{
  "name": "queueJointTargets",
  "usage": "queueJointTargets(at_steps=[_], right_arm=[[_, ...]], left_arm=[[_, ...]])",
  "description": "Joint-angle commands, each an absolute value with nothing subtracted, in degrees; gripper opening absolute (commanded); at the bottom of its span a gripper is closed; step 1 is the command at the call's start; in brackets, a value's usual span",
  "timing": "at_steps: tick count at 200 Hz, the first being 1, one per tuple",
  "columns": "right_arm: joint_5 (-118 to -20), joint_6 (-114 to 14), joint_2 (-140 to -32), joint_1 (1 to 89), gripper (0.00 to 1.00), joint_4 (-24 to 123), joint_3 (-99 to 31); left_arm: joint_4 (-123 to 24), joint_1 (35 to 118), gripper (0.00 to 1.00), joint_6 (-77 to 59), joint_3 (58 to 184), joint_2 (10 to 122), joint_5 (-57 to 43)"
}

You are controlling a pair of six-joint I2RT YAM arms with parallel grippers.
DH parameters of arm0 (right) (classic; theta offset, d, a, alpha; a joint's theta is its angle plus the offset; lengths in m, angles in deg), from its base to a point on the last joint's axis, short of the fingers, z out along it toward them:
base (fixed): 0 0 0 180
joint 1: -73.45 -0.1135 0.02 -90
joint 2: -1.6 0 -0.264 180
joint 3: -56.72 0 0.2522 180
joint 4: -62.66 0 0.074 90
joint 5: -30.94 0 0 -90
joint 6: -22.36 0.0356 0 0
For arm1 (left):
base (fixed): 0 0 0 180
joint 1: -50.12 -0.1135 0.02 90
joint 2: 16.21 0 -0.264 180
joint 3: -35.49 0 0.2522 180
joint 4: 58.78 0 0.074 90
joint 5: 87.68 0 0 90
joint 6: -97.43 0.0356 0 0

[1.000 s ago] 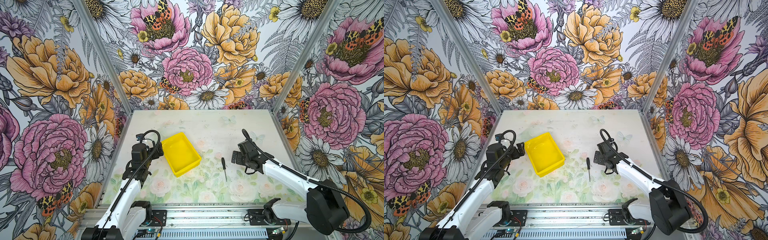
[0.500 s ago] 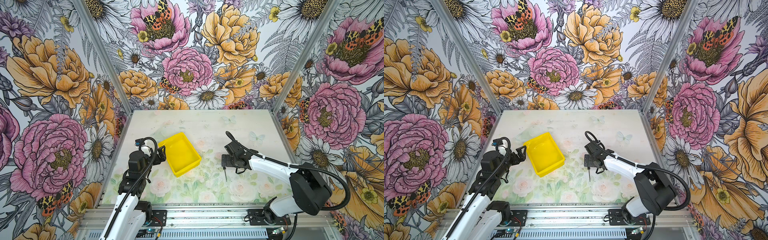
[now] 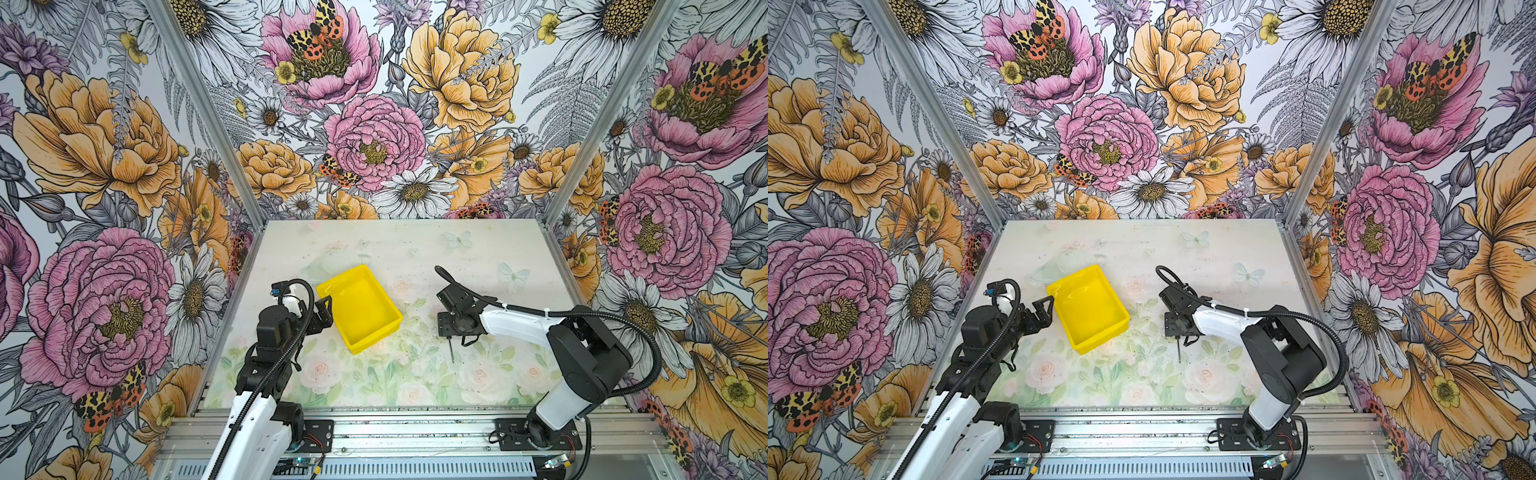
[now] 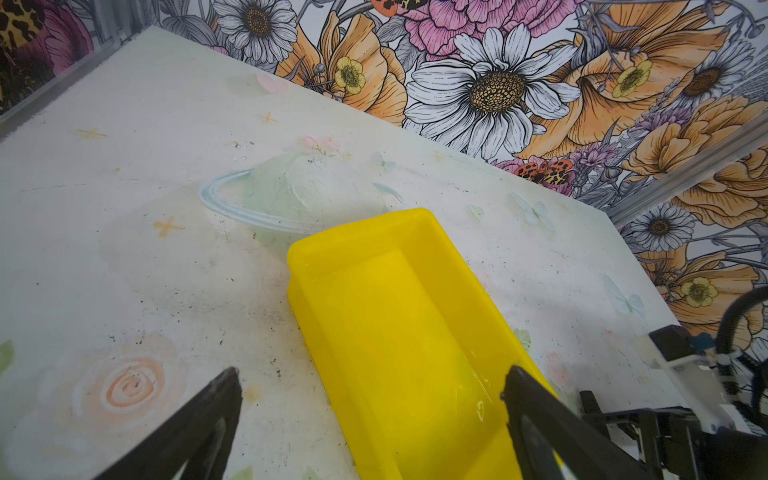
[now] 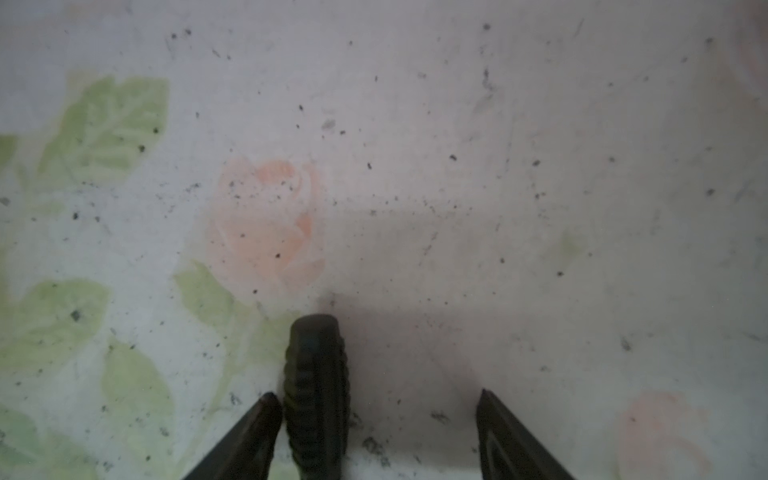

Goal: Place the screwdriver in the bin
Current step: 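Close the right gripper on the screwdriver handle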

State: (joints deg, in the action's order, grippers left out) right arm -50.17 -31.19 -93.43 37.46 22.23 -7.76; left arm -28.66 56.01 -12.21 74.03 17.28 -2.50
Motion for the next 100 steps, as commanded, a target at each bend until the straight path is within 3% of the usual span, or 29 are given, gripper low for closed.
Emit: queueJointTargets(at_steps=[1,17,87,100], right_arm=[[-50.9,-31.5,-95.8,36.8,0.70,23.8,-9.4],[-50.9,-31.4,-97.1,36.5,0.60,23.7,-9.8],[-50.6,-31.1,-97.7,36.1,0.02,23.7,-9.4],[-50.6,-31.3,-97.2,36.1,0.00,23.6,-9.3]], left_arm=[[-28.9,56.4,0.99,-12.8,73.3,17.3,-3.3],[-29.1,56.2,0.99,-12.8,73.1,17.3,-3.1],[-30.0,56.1,0.99,-13.0,72.3,17.1,-3.0],[-30.2,56.1,0.99,-13.0,72.4,17.3,-3.3]])
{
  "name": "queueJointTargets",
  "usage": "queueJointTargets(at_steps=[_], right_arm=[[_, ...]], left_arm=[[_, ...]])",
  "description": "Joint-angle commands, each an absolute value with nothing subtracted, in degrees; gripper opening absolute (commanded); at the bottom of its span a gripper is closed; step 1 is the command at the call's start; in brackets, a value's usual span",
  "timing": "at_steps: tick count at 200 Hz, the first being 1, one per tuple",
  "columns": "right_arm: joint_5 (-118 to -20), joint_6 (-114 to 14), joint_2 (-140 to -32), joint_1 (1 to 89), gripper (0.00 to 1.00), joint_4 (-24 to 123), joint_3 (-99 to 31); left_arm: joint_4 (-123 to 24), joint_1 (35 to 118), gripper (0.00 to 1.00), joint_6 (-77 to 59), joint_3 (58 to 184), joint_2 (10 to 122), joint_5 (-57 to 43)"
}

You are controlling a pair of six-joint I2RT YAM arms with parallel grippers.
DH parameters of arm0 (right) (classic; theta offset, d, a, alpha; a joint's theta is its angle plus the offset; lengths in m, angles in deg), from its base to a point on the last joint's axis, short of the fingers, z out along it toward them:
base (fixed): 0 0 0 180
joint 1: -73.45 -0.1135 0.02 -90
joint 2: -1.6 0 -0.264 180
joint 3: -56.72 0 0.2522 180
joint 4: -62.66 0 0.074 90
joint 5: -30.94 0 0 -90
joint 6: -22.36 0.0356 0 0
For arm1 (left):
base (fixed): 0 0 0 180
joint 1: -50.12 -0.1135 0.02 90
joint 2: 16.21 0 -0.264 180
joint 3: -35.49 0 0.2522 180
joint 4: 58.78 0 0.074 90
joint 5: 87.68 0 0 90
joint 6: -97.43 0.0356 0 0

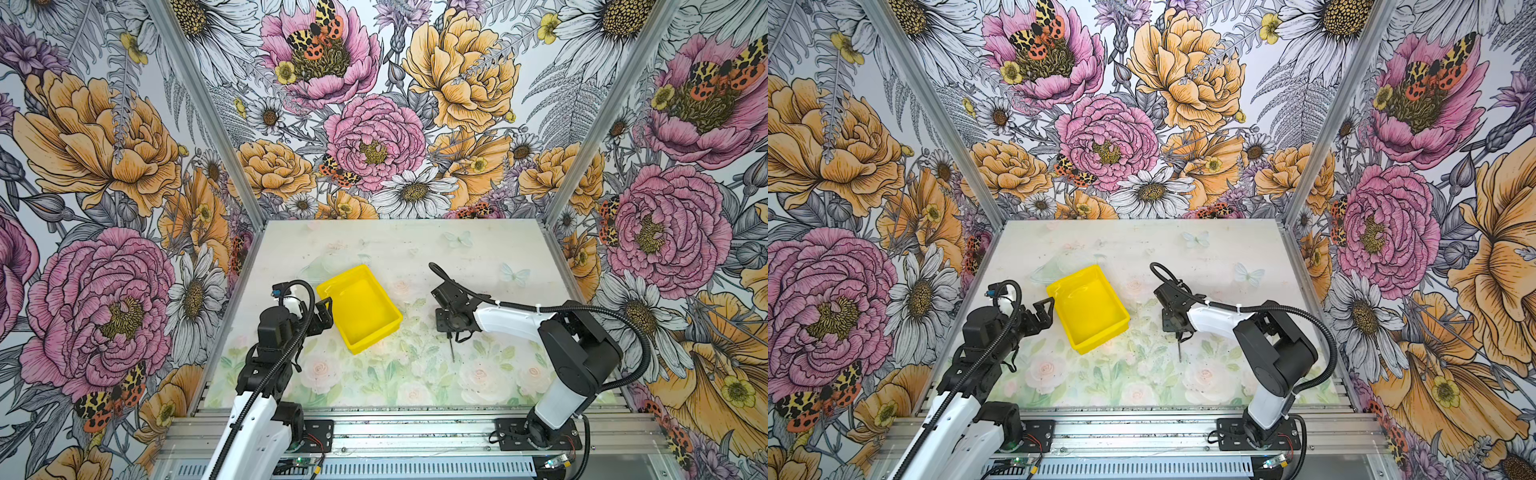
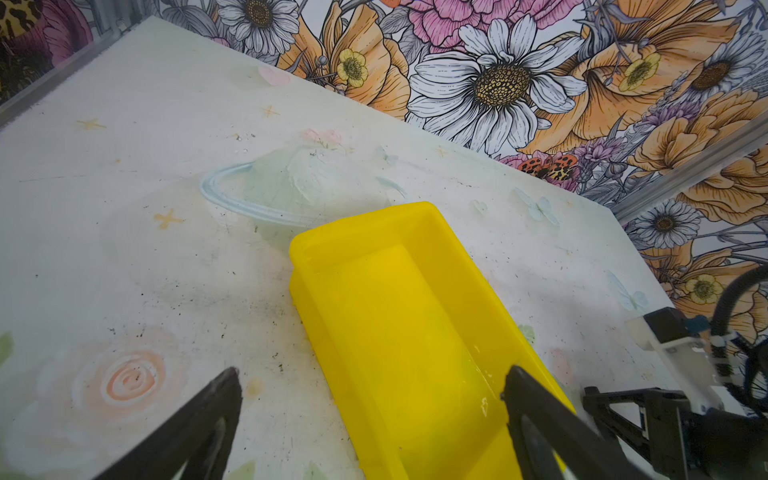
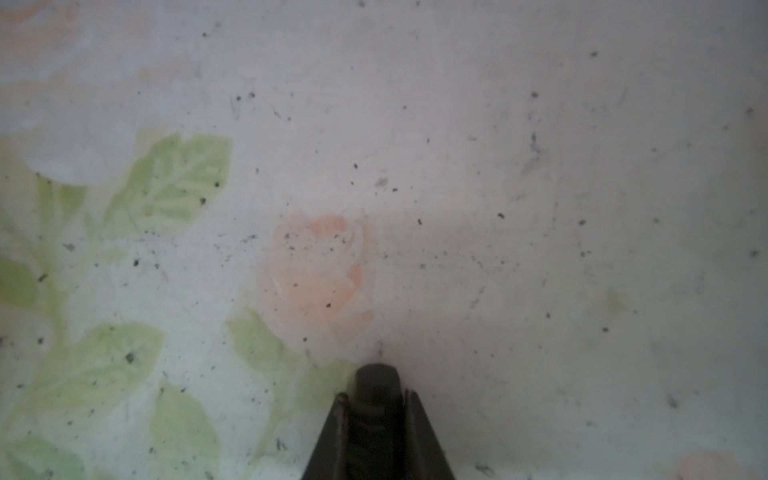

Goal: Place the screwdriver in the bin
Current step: 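Close the right gripper on the screwdriver handle, then lift the screwdriver and carry it over the yellow bin with the right gripper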

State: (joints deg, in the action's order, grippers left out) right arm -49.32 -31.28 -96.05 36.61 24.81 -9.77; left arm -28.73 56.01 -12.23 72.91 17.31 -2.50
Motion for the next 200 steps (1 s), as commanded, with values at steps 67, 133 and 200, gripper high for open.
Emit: queueJointTargets(at_steps=[67,133,200], right_arm=[[-55.0,-35.6,-88.8,36.0,0.00,23.3,-12.6],[-62.0,-40.3,-87.6,33.5,0.00,23.3,-25.0],[-65.4,-37.5,-97.6,29.4,0.00,23.5,-38.6]], left_arm=[[-29.6,56.1,0.99,-15.6,72.5,16.0,-4.9],[-29.7,57.6,0.99,-17.8,72.1,14.9,-5.9],[-29.8,60.0,0.99,-20.2,71.4,12.7,-5.0]])
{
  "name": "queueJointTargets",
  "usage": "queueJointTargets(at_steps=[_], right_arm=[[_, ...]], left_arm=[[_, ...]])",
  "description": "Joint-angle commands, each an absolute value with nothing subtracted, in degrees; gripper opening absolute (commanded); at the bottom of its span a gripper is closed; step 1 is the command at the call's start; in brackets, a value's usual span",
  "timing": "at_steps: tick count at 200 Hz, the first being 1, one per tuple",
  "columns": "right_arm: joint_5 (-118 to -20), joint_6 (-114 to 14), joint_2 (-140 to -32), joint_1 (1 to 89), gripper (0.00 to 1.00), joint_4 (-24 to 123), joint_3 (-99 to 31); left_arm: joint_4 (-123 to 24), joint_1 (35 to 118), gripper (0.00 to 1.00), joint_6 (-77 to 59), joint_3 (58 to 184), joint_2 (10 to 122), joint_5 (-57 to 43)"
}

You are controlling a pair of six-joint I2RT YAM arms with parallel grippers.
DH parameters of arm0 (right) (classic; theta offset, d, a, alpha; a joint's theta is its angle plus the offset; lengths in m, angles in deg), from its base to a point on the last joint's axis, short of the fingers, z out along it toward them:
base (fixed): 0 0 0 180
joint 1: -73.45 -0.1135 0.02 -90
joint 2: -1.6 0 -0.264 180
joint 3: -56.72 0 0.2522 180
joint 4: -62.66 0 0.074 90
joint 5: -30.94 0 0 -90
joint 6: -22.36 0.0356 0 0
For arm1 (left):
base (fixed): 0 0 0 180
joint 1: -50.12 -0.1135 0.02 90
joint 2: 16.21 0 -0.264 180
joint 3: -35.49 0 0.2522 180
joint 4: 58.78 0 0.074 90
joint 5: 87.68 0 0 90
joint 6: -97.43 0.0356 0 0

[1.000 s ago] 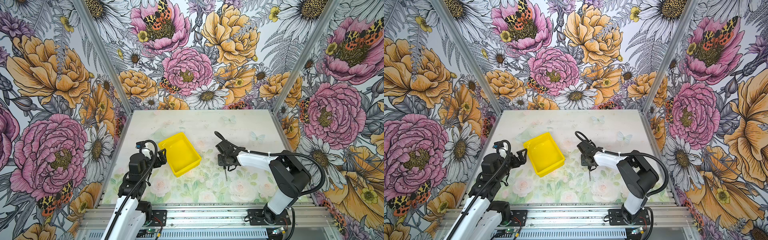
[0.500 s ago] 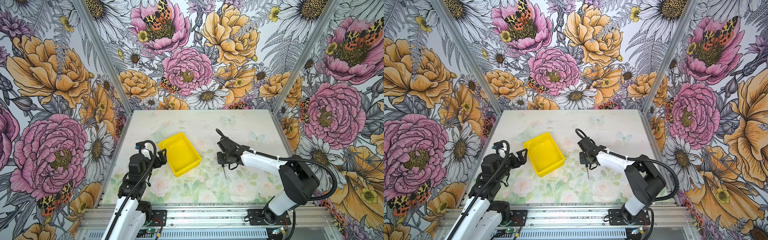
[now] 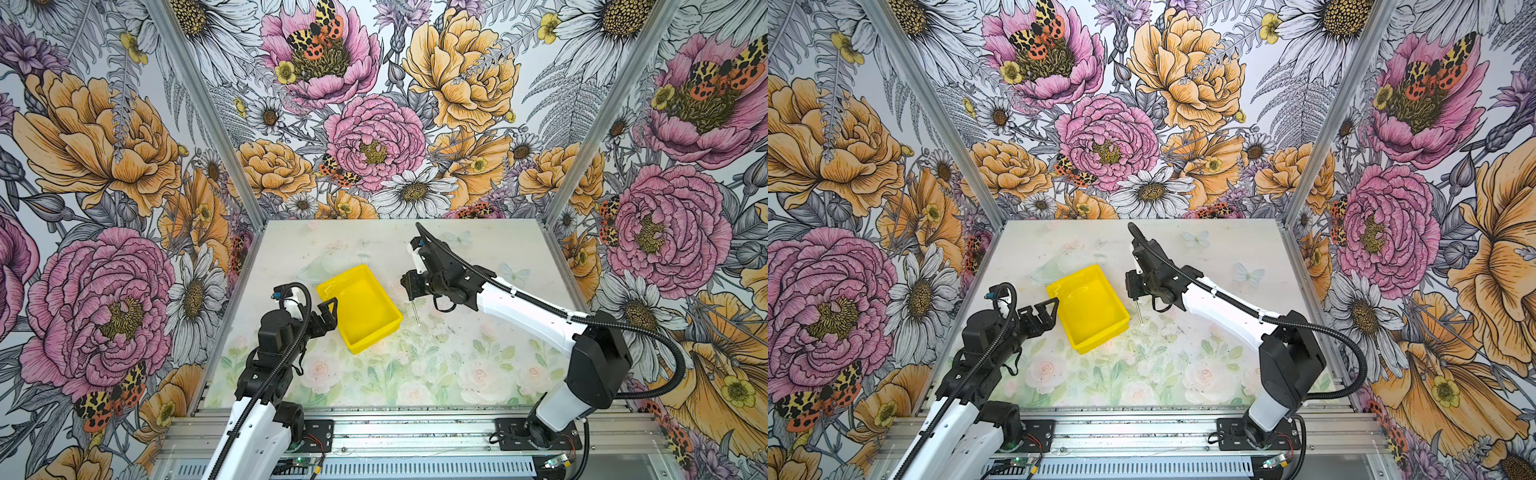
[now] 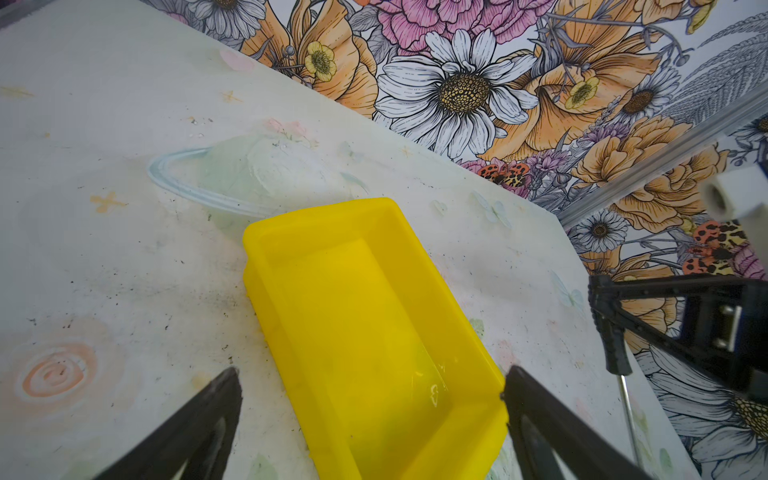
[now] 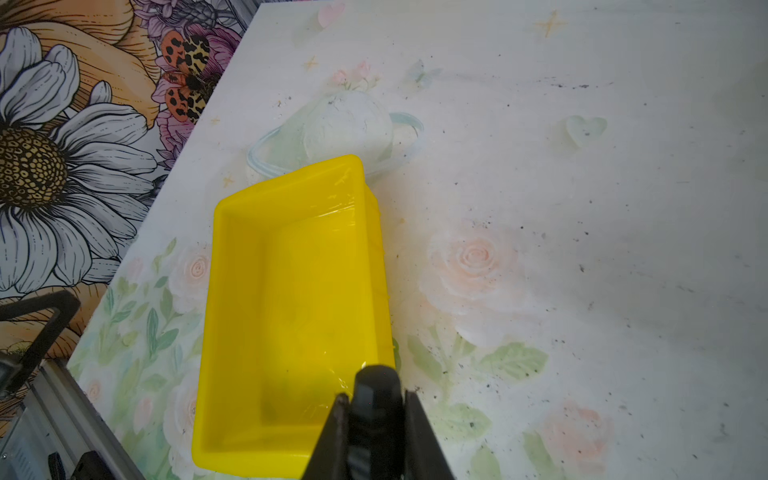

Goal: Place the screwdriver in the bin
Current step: 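Lift the screwdriver and carry it over the yellow bin with the right gripper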

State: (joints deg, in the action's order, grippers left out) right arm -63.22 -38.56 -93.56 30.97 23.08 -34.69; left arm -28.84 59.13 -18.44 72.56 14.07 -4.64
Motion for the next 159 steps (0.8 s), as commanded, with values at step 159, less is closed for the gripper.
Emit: queueJointTargets(at_steps=[159], right_arm=[[-73.0,-34.6,-121.6,25.0,0.00,23.5,-63.2]], left_arm=[[-23.8,60.6,0.99,-19.5,70.3,6.8,1.1]])
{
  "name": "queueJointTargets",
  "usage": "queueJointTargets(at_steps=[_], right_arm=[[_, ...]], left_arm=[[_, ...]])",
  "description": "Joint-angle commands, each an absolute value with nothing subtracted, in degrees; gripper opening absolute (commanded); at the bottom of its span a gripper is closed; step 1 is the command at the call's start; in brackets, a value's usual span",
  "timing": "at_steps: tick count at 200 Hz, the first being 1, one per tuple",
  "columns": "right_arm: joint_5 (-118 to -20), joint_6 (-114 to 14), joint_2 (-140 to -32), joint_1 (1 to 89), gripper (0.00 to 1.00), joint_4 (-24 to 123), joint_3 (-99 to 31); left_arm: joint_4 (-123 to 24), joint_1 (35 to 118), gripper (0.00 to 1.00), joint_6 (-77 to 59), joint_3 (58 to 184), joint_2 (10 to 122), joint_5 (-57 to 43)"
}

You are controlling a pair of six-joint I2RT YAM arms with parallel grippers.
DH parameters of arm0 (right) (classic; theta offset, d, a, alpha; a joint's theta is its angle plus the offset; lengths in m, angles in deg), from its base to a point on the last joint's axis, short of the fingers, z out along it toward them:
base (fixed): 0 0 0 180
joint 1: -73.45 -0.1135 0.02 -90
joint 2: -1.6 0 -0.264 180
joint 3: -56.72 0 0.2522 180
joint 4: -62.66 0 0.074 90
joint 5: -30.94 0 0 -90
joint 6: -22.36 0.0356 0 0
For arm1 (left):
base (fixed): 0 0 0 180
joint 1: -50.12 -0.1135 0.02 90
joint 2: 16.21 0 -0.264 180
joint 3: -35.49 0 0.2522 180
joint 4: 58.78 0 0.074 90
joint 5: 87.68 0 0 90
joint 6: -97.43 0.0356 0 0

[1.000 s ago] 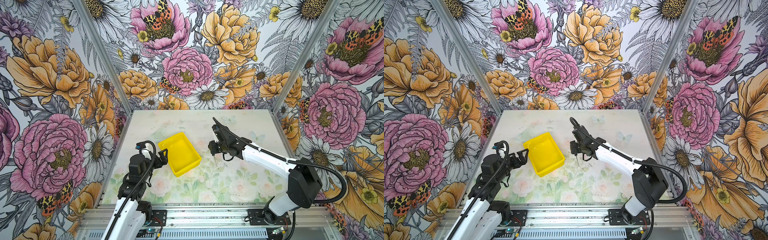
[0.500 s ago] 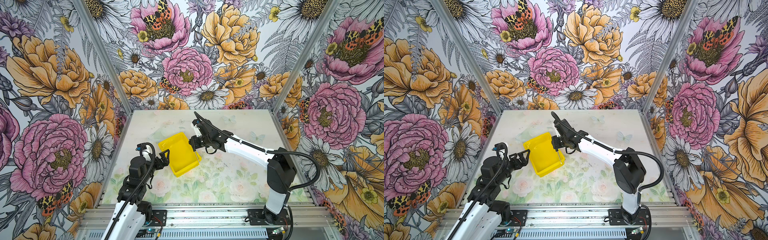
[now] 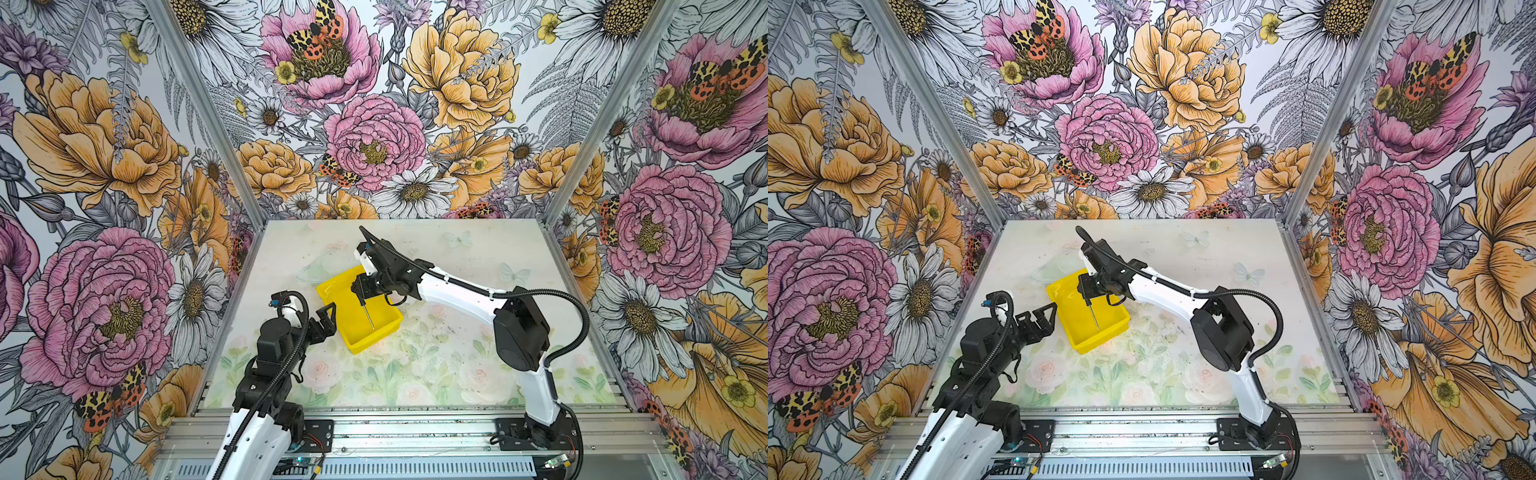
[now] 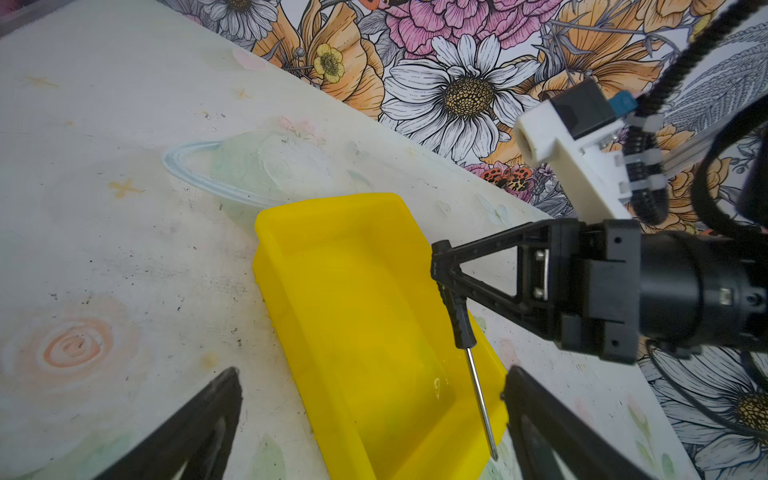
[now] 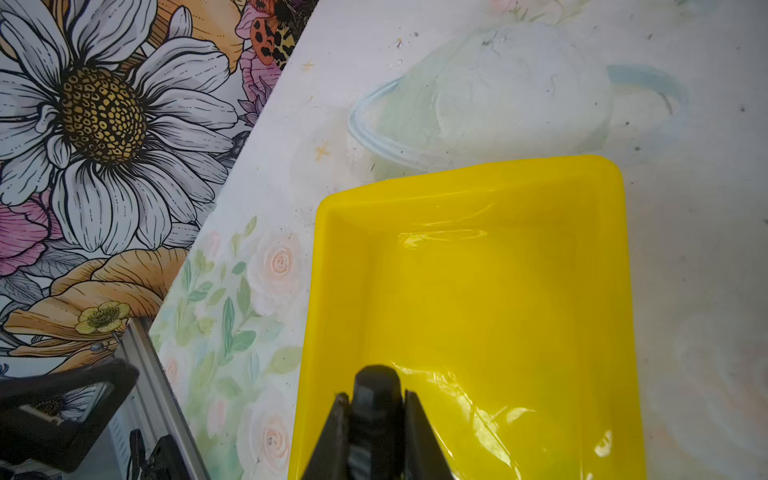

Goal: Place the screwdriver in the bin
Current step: 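Lift the screwdriver and carry it over the yellow bin with the right gripper, then lower the screwdriver into the bin and open the right gripper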

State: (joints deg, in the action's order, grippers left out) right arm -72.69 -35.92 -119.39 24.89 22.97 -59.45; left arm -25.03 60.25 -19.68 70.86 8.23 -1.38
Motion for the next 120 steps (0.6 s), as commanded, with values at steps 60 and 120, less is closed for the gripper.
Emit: queueJointTargets(at_steps=[60,120], right_arm=[[-71.8,-34.3,-127.2,25.3,0.00,23.5,-66.1],[-72.1,-34.3,-129.8,25.5,0.02,23.5,-66.3]], left_arm=[[-23.8,60.6,0.99,-19.6,70.2,6.9,1.0],[-23.8,59.9,0.99,-19.3,70.3,7.4,1.1]])
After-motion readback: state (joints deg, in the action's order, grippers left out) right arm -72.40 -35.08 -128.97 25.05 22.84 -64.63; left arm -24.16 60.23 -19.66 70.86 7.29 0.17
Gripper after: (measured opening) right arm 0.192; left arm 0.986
